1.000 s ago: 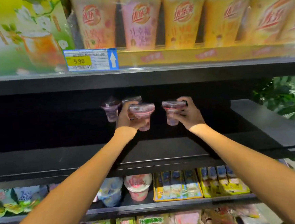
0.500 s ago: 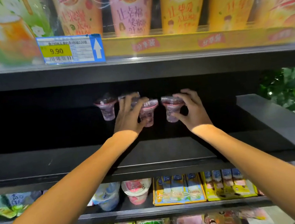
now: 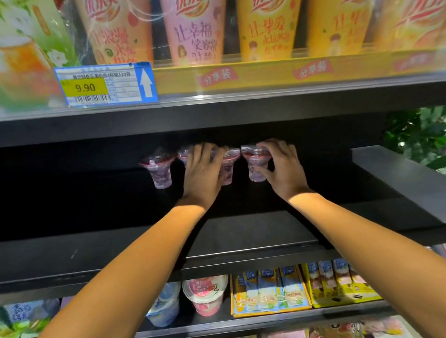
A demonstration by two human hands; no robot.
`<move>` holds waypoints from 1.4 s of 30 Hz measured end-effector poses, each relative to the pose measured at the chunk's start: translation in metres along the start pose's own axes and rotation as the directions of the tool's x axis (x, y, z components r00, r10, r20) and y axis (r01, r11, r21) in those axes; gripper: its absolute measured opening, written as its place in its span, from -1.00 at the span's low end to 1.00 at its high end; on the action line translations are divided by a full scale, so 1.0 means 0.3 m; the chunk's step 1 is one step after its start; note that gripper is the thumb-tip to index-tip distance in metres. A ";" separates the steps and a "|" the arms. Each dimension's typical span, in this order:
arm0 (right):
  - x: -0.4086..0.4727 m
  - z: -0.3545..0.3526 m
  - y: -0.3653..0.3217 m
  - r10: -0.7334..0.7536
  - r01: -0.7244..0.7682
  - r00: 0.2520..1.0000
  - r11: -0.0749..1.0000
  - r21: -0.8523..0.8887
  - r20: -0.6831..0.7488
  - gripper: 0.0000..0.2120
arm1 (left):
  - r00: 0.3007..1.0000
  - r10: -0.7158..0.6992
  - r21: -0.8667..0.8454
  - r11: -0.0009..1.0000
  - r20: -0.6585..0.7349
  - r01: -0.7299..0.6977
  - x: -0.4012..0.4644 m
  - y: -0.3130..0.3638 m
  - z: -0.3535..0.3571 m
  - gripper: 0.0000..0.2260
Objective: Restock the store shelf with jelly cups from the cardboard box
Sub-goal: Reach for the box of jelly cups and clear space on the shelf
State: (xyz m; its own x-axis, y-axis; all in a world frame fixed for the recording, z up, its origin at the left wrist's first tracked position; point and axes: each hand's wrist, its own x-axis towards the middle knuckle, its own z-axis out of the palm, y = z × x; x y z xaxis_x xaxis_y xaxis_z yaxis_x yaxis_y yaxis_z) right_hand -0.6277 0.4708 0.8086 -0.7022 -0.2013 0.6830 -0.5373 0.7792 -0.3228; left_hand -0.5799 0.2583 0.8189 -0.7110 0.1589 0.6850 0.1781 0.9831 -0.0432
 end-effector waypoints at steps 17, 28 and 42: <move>-0.271 -0.266 -0.291 0.047 -0.002 0.972 0.981 -0.194 0.231 -0.38 | 0.929 0.061 -0.069 0.997 0.365 -0.039 -0.271 -0.084 -0.308 -0.37; -0.848 -0.289 -0.768 -0.050 0.052 0.950 0.999 -0.001 0.307 -0.44 | 0.940 0.238 -0.160 0.966 0.246 -0.203 -0.895 -0.287 -0.658 -0.41; -1.775 0.007 -0.852 0.103 -0.185 0.567 0.983 0.004 0.817 -0.49 | 0.550 0.010 -0.144 0.969 0.835 0.201 -2.003 -0.203 -0.626 -0.44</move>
State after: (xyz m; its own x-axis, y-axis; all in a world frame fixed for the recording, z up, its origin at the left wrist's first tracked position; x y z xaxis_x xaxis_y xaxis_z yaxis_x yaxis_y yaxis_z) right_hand -0.1173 0.3775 0.5260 -0.8352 -0.5191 -0.1817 -0.4003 0.8003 -0.4464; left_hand -0.0359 0.0859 0.5464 -0.9574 0.1732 -0.2309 0.1275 0.9715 0.2000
